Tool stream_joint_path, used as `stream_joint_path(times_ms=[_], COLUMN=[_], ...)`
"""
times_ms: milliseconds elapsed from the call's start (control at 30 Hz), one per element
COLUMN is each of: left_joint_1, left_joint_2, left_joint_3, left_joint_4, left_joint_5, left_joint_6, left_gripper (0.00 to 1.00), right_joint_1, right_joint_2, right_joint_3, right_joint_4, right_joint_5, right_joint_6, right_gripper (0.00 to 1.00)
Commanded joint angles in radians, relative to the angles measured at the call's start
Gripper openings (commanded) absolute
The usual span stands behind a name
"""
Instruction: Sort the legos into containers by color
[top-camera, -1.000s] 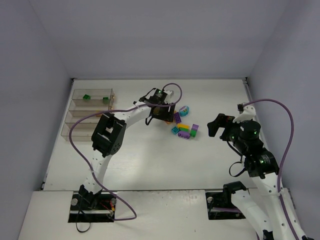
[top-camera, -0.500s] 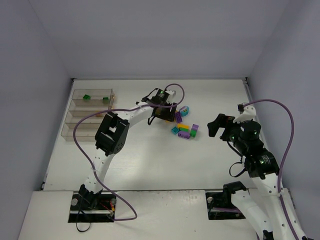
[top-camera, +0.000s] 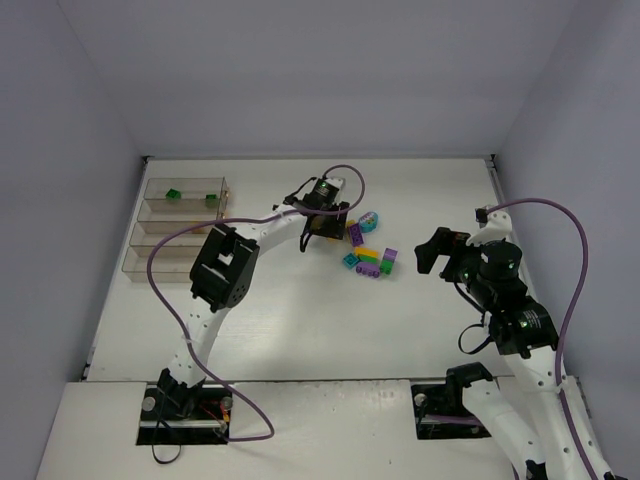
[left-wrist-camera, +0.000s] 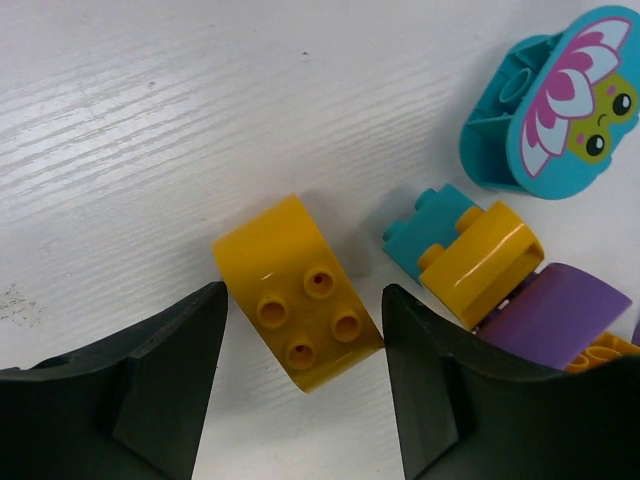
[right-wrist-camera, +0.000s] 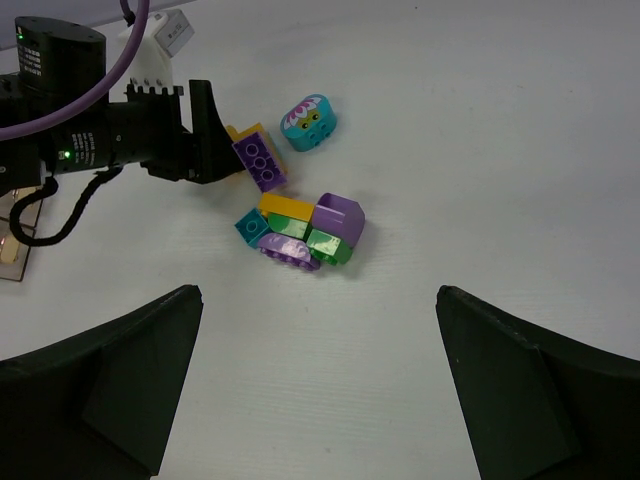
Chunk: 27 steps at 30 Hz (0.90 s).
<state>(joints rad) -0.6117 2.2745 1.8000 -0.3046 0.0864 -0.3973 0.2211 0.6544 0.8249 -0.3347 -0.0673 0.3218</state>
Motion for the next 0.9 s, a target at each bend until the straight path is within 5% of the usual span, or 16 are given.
stream_joint_path(times_ms=[0,767,867], left_joint_1=[-0.005,-0.005,-0.005], left_joint_2=[-0.073,-0.087,-0.082], left_joint_3=[-0.022,-0.045,-0.039], left_joint_4=[0.032,0.078,0.087], left_joint_5=[-0.077,-0.129,-0.125], left_joint_6=[-0.052,0.055,0.067], left_gripper=[0.56,0.51,0.37], right_joint_1=[-0.008,-0.008,-0.008], right_joint_2=[0.004,-0.024,-0.022], right_joint_3=[0.000,-0.017,-0.015], right_joint_4=[0.037,0.033,0.031], right_joint_5=[0.011,-0.005,-0.005], right_joint_6=[0.003,0.016,0.016], right_gripper=[1.00,1.00,1.00])
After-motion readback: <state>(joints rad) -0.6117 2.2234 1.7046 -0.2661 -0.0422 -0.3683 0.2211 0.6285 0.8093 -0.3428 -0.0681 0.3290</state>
